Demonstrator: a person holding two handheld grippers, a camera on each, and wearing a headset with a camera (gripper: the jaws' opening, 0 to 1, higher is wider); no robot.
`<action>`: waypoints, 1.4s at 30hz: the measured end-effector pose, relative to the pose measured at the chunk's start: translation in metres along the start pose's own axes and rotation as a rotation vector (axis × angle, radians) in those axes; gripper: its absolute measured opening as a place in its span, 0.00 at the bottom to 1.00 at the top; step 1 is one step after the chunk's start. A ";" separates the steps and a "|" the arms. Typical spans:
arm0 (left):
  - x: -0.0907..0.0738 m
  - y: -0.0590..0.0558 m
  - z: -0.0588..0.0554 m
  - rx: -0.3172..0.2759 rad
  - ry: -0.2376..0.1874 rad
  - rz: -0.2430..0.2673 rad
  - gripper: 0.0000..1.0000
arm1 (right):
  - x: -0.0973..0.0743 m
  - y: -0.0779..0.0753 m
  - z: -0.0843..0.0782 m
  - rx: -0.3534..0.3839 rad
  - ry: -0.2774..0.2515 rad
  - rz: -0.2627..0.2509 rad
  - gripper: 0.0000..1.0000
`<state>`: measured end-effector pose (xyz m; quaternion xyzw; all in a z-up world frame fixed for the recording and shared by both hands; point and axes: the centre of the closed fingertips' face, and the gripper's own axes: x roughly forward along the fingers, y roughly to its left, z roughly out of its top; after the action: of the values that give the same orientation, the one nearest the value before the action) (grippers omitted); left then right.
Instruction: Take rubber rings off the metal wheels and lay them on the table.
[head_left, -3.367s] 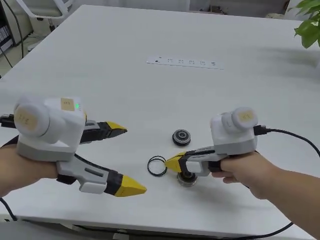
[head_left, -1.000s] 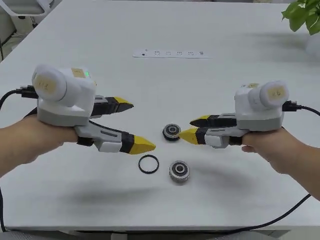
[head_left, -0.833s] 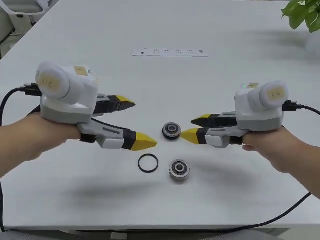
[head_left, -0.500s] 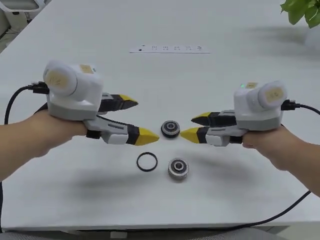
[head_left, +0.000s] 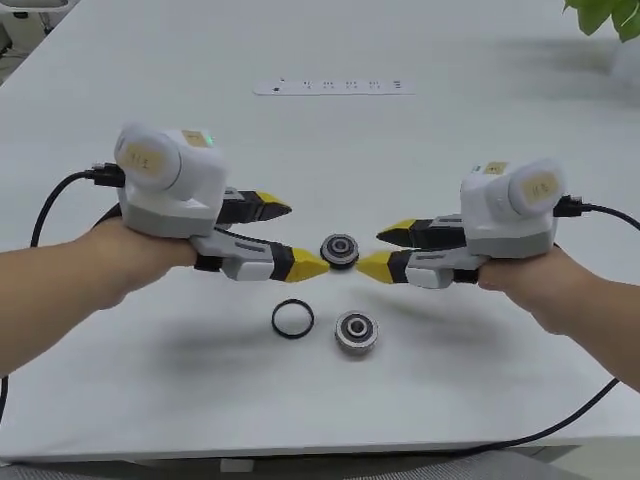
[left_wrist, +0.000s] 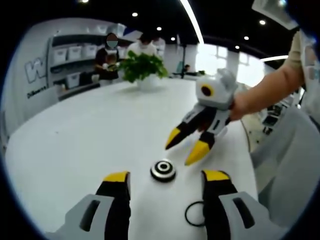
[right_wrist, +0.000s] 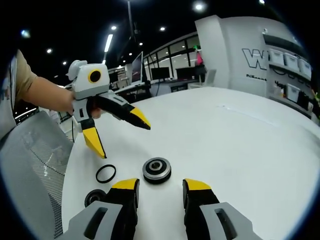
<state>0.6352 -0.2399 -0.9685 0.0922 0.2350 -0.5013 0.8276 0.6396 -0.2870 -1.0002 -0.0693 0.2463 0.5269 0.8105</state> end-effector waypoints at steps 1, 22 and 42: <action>0.002 0.000 0.000 -0.001 0.001 -0.003 0.57 | 0.000 0.000 0.000 -0.002 0.001 0.001 0.33; 0.028 0.000 -0.002 -0.011 0.007 -0.016 0.41 | 0.005 0.001 -0.004 0.005 0.009 0.013 0.32; 0.042 -0.002 -0.009 0.029 0.043 -0.012 0.22 | 0.005 0.001 -0.007 0.014 0.012 0.014 0.32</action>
<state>0.6467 -0.2703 -0.9963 0.1138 0.2461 -0.5075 0.8179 0.6380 -0.2845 -1.0084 -0.0649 0.2553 0.5304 0.8058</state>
